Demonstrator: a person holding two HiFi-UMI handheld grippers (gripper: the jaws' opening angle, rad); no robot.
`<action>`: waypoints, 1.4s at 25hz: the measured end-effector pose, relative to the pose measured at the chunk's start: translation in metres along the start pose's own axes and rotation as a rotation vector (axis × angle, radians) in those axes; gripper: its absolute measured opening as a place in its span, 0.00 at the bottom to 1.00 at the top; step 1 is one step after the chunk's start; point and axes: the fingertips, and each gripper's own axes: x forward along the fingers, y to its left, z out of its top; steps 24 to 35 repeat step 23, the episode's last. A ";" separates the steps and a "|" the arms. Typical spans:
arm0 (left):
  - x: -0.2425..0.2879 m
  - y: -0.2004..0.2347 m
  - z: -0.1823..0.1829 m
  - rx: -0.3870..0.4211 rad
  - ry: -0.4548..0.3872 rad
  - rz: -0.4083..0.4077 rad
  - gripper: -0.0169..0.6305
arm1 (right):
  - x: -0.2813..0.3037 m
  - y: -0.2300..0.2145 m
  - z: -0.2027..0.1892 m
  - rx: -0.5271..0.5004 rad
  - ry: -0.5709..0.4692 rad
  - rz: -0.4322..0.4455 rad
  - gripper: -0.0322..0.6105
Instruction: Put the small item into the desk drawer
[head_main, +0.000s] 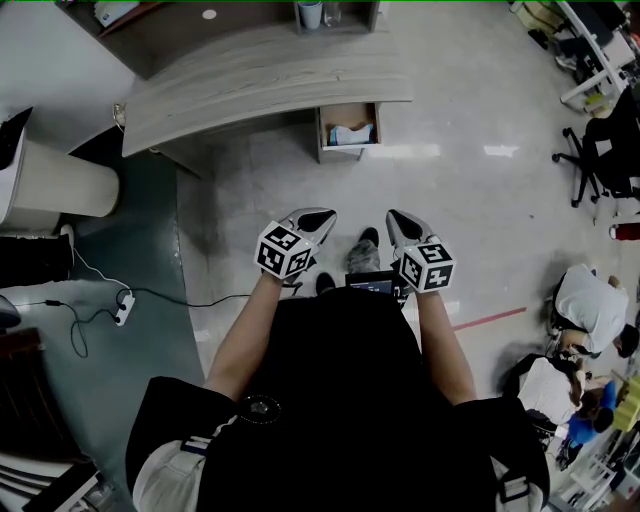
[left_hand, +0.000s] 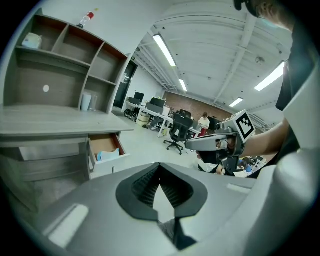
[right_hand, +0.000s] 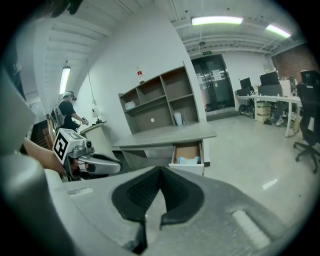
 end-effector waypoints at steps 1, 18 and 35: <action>0.000 -0.001 0.000 0.002 0.002 -0.002 0.02 | -0.001 0.001 0.000 -0.001 -0.005 0.000 0.05; -0.010 0.004 0.011 0.014 -0.041 0.024 0.01 | -0.002 0.017 0.010 -0.074 -0.011 0.019 0.05; -0.008 0.004 0.012 0.016 -0.038 0.021 0.01 | -0.003 0.014 0.014 -0.078 -0.013 0.020 0.04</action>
